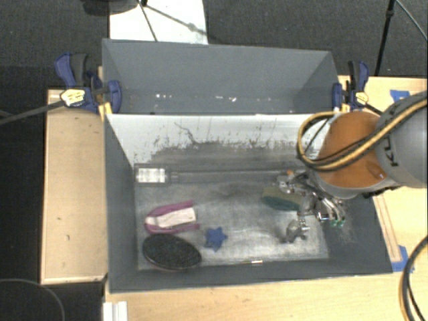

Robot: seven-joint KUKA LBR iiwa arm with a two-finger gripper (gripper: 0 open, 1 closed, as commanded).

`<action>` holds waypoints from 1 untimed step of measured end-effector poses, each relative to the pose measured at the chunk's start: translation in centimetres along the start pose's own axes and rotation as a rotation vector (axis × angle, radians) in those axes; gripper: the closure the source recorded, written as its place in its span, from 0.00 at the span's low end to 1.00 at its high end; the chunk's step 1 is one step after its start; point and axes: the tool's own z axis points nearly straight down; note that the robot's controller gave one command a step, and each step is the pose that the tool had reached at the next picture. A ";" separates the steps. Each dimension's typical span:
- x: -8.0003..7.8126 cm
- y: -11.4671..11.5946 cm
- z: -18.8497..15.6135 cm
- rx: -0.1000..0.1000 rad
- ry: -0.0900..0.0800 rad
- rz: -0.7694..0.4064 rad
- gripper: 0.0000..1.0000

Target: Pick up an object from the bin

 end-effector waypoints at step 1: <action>0.1 0.2 -0.1 -0.001 0.003 -0.005 1.00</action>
Offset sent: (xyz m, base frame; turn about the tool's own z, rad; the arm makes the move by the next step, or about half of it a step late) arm 0.0000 0.0000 0.0000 0.0000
